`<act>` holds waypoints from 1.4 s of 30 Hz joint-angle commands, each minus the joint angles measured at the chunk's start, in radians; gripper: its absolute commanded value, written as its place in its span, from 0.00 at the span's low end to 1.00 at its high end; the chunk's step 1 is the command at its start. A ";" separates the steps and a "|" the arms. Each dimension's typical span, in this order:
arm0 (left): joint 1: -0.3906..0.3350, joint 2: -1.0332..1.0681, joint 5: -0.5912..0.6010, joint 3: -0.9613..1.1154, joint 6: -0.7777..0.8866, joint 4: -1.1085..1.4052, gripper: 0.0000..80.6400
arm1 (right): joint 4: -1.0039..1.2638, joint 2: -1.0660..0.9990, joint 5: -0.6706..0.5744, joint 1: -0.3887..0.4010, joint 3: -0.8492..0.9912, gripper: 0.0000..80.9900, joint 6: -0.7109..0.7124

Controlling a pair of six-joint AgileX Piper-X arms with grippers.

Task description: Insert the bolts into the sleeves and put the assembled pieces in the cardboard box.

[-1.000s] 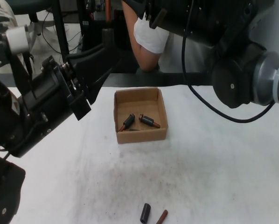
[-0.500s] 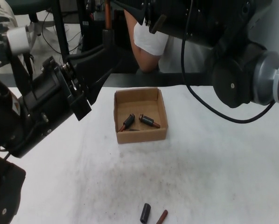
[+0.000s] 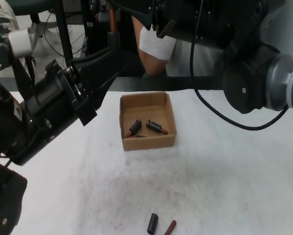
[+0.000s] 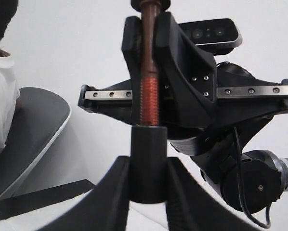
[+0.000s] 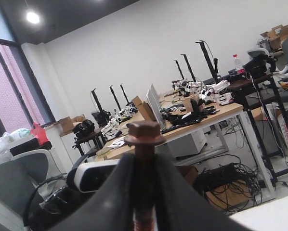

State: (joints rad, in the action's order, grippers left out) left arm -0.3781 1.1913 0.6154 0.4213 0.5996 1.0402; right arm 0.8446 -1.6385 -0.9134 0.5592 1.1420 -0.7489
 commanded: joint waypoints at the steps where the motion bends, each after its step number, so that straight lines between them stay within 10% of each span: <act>1: 0.000 0.000 -0.013 0.007 -0.016 0.018 0.00 | 0.031 0.005 -0.006 0.001 0.002 0.01 -0.018; 42: 0.000 0.003 0.018 0.007 -0.031 0.010 0.00 | 0.049 0.015 -0.019 0.001 0.002 0.01 -0.029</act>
State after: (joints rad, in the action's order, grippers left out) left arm -0.3781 1.1913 0.6160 0.4213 0.5685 1.0296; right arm 0.8884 -1.6385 -0.9425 0.5592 1.1420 -0.7876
